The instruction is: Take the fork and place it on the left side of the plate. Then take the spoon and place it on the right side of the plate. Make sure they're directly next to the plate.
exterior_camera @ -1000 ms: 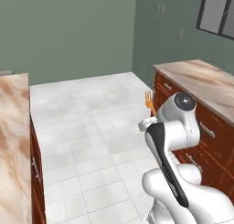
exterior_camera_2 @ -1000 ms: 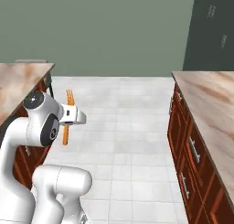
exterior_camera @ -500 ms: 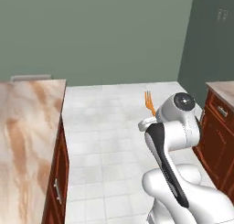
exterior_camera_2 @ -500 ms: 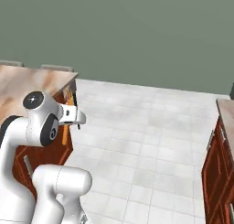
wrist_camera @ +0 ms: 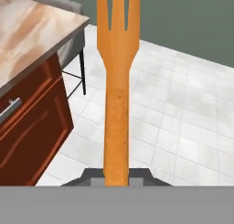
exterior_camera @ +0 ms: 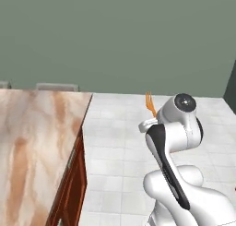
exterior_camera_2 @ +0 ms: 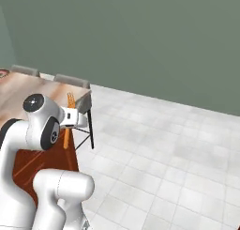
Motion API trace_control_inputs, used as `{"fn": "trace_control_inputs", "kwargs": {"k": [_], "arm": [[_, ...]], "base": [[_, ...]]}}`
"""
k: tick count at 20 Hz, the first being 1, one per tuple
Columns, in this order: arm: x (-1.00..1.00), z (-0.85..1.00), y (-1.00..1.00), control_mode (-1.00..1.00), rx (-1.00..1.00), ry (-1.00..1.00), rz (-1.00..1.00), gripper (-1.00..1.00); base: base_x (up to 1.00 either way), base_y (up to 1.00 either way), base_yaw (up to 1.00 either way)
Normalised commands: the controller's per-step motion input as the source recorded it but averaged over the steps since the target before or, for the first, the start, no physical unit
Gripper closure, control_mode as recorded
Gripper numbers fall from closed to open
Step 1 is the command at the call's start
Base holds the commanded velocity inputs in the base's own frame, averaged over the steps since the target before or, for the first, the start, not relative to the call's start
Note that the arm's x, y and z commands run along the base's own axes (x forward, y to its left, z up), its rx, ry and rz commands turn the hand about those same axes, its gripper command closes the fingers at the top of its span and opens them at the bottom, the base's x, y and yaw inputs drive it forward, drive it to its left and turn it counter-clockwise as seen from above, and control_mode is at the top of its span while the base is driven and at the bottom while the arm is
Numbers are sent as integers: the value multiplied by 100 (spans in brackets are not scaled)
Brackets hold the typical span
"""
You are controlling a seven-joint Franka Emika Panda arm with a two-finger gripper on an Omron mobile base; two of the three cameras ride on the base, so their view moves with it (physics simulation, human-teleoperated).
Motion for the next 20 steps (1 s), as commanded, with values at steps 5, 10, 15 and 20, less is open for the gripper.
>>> {"fn": "trace_control_inputs", "kwargs": {"k": [5, 10, 15, 20], "arm": [[0, 0, 0, 100, 0, 0, 0, 100], [0, 0, 0, 100, 0, 0, 0, 100], [0, 0, 0, 100, 0, 0, 0, 100], [0, 0, 0, 100, 0, 0, 0, 100]], "base": [[97, -54, 34], [92, -56, 34], [91, -56, 35], [88, -51, 38]]}}
